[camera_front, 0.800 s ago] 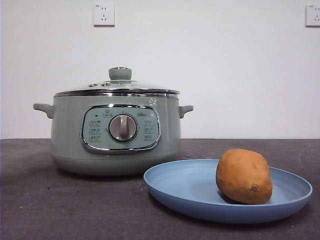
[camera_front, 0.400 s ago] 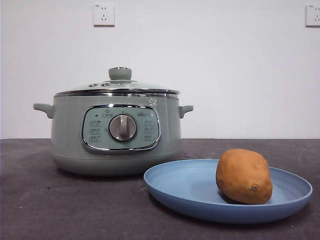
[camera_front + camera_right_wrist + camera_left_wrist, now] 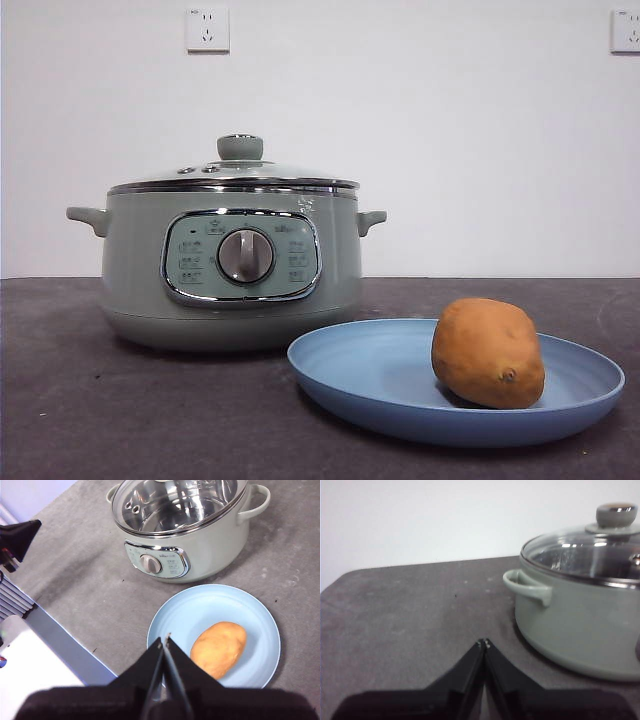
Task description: Take the potato out from the steamer,put the potato on the plate,close the lid
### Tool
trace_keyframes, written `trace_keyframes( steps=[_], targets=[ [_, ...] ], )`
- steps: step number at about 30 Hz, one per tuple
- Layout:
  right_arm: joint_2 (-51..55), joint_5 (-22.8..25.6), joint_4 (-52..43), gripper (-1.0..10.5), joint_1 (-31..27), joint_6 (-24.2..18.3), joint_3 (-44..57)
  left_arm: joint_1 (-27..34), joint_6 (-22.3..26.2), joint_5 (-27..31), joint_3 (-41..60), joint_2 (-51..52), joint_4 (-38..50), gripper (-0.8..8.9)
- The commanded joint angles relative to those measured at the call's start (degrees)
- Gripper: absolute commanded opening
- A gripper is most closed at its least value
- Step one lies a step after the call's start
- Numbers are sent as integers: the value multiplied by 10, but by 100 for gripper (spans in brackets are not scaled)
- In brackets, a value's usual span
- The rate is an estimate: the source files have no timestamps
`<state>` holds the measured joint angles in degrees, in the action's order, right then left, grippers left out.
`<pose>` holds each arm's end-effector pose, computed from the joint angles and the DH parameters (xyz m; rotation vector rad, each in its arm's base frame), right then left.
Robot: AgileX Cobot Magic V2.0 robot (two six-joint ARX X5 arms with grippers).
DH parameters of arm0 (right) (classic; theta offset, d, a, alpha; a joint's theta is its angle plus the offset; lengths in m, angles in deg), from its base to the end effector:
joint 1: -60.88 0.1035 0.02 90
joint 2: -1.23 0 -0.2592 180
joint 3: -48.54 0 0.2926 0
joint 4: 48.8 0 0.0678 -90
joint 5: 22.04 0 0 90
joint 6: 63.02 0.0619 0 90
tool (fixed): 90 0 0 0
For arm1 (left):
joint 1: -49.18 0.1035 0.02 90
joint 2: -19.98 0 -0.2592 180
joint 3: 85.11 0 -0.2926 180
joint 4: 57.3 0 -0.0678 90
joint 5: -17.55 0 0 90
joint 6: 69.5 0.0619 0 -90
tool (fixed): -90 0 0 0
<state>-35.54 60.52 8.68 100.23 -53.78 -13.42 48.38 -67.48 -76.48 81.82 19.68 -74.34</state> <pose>0.1390 0.1244 0.3142 -0.0108 0.6183 0.7461 0.1753 -0.0068 0.1599 0.0331 0.0730 -0.0856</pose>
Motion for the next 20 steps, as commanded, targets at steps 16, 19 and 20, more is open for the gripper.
trace_keyframes(
  steps=[16, 19, 20],
  targets=[
    [1, 1, -1, 1, 1, 3, 0, 2, -8, -5, 11, 2, -51, -3],
    [1, 1, -1, 1, 1, 3, 0, 2, -8, -5, 11, 2, -51, -3],
    [1, 1, -1, 1, 1, 3, 0, 2, -8, -5, 11, 2, -51, -3]
  ],
)
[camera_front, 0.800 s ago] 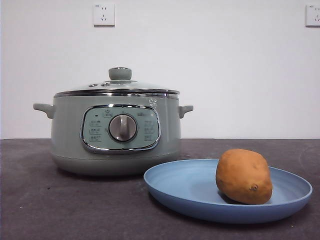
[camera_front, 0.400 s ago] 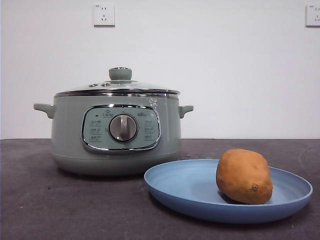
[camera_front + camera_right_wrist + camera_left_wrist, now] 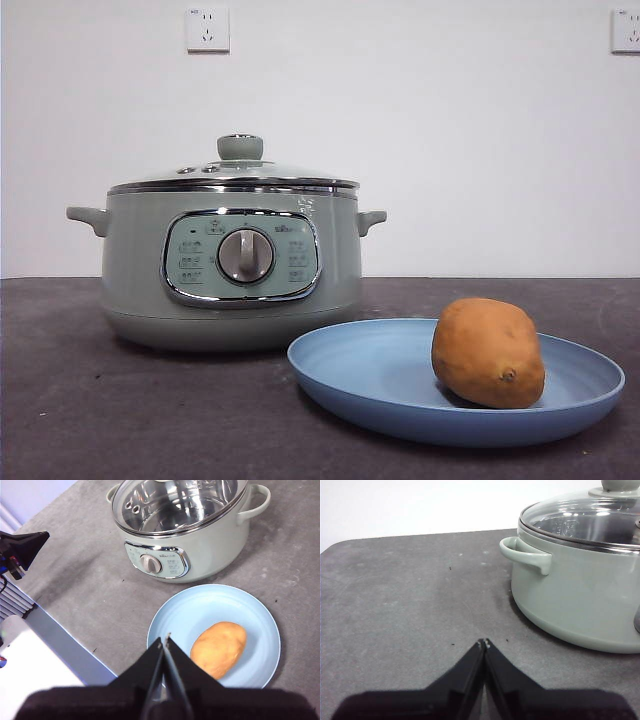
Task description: Take the potato out from the steamer,put the potato on the plate,close the lid
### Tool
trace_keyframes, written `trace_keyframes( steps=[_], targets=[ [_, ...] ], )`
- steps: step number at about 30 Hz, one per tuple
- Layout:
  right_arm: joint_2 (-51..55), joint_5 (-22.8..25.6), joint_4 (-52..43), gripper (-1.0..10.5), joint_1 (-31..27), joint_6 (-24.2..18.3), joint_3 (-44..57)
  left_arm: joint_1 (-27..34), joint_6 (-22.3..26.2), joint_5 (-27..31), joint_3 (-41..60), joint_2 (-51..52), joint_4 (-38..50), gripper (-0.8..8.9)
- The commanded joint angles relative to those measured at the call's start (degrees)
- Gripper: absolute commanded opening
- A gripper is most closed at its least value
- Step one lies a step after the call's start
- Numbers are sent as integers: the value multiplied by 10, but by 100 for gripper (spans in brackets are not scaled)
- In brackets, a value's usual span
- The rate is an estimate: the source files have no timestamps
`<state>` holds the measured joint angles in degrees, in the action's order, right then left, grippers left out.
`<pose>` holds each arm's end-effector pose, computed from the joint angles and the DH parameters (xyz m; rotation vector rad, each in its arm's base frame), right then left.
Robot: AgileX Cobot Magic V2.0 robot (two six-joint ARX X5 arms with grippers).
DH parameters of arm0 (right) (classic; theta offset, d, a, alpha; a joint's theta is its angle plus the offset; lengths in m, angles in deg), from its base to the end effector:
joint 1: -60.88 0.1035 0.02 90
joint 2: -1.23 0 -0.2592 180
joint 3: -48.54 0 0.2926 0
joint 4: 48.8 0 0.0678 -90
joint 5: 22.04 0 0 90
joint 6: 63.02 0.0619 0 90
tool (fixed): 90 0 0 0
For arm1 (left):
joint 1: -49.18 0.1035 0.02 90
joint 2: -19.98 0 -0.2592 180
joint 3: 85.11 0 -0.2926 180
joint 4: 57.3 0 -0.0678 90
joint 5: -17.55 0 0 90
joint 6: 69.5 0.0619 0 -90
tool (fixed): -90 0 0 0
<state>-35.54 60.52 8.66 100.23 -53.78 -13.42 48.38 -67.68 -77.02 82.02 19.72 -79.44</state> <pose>0.1390 0.1244 0.3142 -0.0107 0.6180 0.7462 0.1740 -0.0074 0.1471 0.0262 0.1648 -0.0961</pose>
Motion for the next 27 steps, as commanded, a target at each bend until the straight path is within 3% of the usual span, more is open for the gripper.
trace_keyframes(
  steps=[1, 16, 18, 21, 27],
  targets=[
    [1, 1, -1, 1, 1, 3, 0, 2, -6, 1, 9, 2, 0, -3],
    [1, 1, -1, 1, 1, 3, 0, 2, -6, 1, 9, 2, 0, -3],
    [1, 5, -2, 1, 0, -15, 0, 2, -6, 1, 9, 2, 0, -3],
    [13, 19, -4, 1, -34, -36, 0, 2, -6, 1, 9, 2, 0, -3],
    [62, -5, -45, 1, -170, -48, 28, 2, -6, 0, 9, 2, 0, -3]
  ],
)
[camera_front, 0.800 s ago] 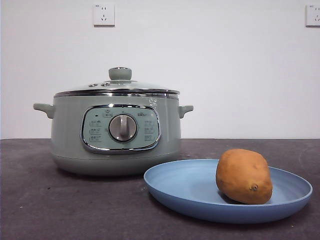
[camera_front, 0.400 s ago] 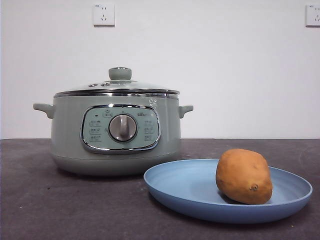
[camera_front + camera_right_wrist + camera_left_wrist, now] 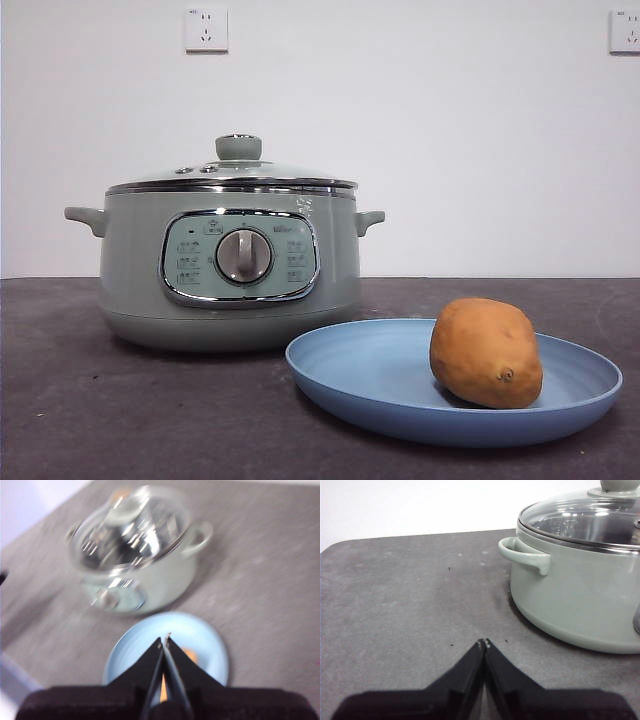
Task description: Take the potato out from the steamer,put the potato on the plate,close the lid
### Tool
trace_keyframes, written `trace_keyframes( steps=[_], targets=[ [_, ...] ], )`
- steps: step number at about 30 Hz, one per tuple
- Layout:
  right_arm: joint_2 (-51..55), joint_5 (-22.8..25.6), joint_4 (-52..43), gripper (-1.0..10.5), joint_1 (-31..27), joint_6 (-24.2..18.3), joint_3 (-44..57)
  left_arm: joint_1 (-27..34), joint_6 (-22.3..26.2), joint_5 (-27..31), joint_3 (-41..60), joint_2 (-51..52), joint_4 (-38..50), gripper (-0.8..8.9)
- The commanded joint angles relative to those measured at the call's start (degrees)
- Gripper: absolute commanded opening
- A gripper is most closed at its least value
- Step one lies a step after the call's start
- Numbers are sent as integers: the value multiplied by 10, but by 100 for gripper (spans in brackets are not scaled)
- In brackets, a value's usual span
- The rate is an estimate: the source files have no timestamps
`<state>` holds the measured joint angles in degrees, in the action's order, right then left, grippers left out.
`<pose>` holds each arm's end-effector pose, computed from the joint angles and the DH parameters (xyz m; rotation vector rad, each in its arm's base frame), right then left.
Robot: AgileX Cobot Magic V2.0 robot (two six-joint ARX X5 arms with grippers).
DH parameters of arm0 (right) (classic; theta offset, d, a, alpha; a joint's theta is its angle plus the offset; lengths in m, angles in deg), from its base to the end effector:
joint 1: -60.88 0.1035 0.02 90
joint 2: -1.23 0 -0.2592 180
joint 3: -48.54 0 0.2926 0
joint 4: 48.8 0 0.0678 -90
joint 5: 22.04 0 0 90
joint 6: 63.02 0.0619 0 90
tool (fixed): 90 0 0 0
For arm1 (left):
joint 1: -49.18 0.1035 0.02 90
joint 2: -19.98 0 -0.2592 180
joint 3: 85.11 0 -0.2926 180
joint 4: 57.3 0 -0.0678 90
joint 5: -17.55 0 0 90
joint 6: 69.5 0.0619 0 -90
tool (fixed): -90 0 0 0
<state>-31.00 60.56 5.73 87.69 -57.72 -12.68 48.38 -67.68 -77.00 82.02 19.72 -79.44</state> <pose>0.1510 0.0853 0.3279 0.0120 0.4724 0.5657 0.1740 -0.0073 0.1471 0.0262 0.1648 -0.0958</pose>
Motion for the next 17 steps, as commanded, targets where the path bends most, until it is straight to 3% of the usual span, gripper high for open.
trace_keyframes(
  steps=[1, 7, 17],
  targets=[
    [29, -6, -30, 1, -71, -9, 33, 2, -6, 0, 9, 2, 0, -3],
    [120, -6, -164, 1, -172, -9, 137, 2, -6, 1, 9, 2, 0, -3],
    [258, 20, -351, 1, -220, 1, 353, 2, -6, 1, 9, 2, 0, -3]
  ],
)
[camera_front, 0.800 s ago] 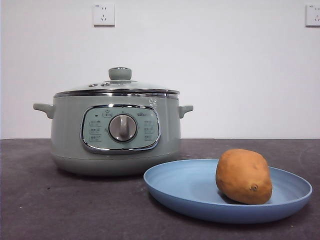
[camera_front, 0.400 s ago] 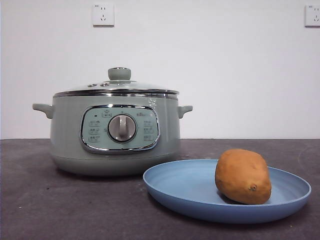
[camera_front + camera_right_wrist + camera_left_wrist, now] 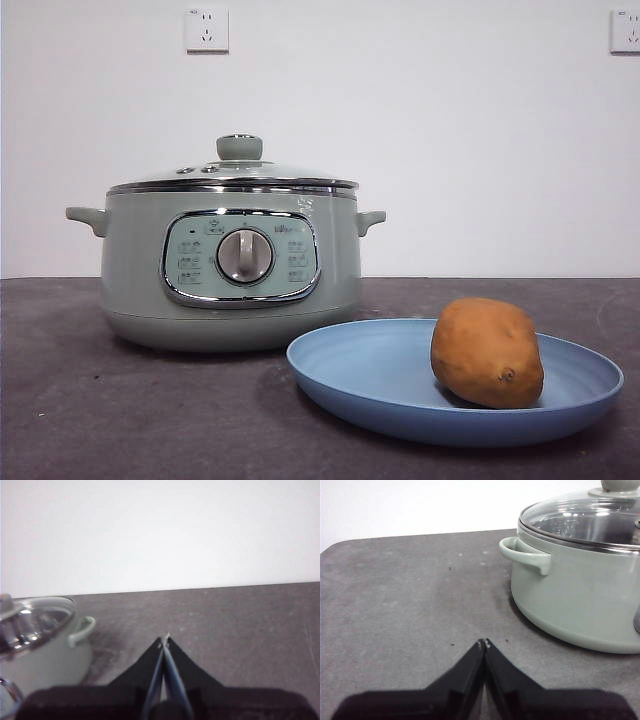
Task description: Take the potato out from the steamer,put the potato on the plate,close the lid
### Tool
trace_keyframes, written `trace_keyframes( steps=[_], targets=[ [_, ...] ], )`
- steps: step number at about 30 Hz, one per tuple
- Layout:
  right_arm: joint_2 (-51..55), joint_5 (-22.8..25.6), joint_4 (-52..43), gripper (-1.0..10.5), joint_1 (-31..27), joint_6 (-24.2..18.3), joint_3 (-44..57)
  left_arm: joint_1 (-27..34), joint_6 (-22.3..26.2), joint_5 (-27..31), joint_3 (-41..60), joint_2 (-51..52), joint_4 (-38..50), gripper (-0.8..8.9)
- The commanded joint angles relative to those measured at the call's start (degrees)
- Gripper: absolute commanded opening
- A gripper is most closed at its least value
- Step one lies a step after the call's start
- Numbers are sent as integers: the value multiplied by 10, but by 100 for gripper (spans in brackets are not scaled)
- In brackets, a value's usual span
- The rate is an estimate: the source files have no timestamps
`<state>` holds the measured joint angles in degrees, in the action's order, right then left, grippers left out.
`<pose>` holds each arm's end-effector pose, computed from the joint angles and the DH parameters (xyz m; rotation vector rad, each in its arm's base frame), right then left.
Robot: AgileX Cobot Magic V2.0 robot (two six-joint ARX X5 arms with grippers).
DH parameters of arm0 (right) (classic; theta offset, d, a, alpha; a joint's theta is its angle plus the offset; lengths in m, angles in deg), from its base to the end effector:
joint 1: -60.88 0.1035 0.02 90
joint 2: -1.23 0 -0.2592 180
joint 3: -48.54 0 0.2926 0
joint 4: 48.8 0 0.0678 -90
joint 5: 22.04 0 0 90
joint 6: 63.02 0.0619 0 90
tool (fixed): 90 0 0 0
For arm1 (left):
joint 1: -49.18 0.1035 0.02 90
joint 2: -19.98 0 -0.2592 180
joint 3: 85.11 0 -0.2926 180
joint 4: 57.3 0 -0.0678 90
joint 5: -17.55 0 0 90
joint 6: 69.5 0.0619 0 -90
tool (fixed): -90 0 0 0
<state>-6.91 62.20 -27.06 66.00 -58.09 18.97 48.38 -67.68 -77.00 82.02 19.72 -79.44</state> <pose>0.1640 0.0209 0.2464 0.0858 0.0136 0.1895 0.1740 -0.0073 0.1471 0.0262 0.1648 -0.0958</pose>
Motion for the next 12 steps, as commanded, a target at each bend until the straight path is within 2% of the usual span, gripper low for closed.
trace_keyframes(
  steps=[1, 5, 12],
  targets=[
    [27, 3, -38, 1, -3, 6, 55, 2, -6, 1, 9, 2, 0, -3],
    [56, 3, -70, 1, -3, 10, 111, 2, -6, 1, 9, 2, 0, -3],
    [81, 3, -73, 1, -3, 16, 168, 2, -6, 1, 9, 2, 0, -3]
  ],
)
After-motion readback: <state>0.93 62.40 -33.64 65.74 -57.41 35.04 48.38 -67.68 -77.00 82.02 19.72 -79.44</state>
